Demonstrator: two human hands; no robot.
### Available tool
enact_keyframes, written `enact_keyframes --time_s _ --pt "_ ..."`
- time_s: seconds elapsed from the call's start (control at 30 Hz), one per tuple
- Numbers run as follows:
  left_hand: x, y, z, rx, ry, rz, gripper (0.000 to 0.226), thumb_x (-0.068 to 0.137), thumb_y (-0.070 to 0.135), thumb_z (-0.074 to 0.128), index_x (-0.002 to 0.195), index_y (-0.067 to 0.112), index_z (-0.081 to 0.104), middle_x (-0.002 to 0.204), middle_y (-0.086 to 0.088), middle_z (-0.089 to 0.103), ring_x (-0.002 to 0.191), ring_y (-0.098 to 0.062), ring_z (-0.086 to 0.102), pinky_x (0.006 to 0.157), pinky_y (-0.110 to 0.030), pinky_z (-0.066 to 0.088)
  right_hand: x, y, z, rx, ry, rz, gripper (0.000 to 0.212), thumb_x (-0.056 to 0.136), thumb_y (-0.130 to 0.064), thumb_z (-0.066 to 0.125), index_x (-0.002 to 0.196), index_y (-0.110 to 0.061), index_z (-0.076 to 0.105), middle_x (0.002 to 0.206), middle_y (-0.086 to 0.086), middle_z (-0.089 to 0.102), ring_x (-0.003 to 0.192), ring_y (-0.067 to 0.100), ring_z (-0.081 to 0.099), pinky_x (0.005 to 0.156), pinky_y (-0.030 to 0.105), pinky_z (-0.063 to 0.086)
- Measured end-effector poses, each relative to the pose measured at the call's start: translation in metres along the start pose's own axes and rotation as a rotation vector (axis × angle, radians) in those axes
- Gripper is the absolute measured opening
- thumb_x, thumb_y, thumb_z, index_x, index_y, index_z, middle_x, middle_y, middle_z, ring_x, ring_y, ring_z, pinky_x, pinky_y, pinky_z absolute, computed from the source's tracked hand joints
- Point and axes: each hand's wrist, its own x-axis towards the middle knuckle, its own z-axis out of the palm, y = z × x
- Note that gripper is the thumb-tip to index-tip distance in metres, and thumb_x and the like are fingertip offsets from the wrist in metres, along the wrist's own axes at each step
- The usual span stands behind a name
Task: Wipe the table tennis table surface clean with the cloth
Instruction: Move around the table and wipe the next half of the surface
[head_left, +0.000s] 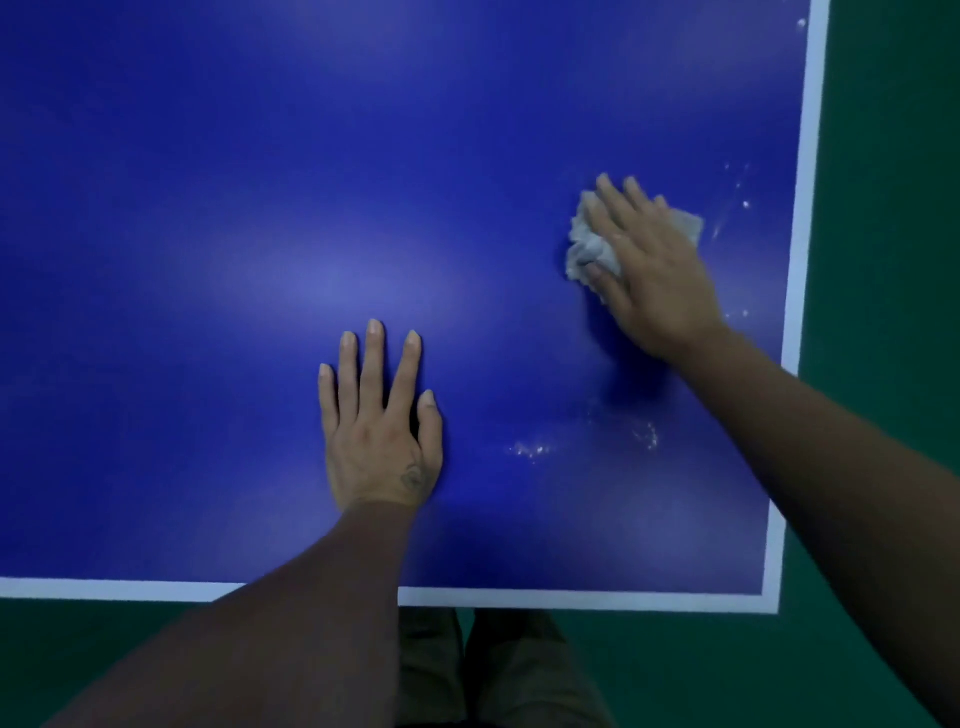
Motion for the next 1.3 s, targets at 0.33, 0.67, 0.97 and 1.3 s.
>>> enact_keyframes --time_s 0.33,0.67,0.97,1.3 --pt "-0.002 -0.003 -0.007 -0.002 -0.09 0.019 0.062 0.111 0.046 0.028 0.169 0.027 0.021 0.179 -0.005 0.008 0.165 -0.029 0.001 0.133 -0.054 0.006 -0.151 -0.087 0.029 -0.066 -0.117 -0.091 0.06 0.114 -0.041 0.041 0.166 -0.011 0.033 0.176 0.007 0.025 0.164 0.029 0.017 0.133 0.052 0.016" --pt "-0.068 -0.048 -0.019 0.087 -0.133 0.044 0.063 0.111 0.052 0.021 0.17 0.032 0.013 0.179 -0.001 0.001 0.165 -0.024 -0.004 0.133 -0.052 0.005 -0.205 -0.164 0.051 0.069 0.056 0.542 0.06 0.118 -0.04 0.036 0.17 -0.016 0.02 0.179 0.002 0.014 0.166 0.022 0.004 0.134 0.048 0.008" --pt "-0.067 -0.046 -0.015 0.061 -0.074 0.057 0.062 0.11 0.046 0.032 0.169 0.03 0.024 0.178 -0.003 0.009 0.165 -0.026 0.002 0.133 -0.053 0.008 -0.144 -0.116 0.041 0.033 0.131 0.597 0.063 0.115 -0.047 0.033 0.169 -0.015 0.027 0.178 0.005 0.018 0.165 0.028 0.009 0.134 0.05 0.007" --pt "-0.067 -0.048 -0.012 0.054 -0.002 0.07 0.06 0.11 0.045 0.035 0.168 0.03 0.027 0.177 -0.003 0.016 0.165 -0.027 0.01 0.132 -0.054 0.011 -0.168 -0.16 0.061 0.019 -0.135 -0.273 0.063 0.111 -0.034 0.052 0.168 -0.014 0.031 0.177 0.007 0.021 0.165 0.029 0.012 0.133 0.053 0.015"
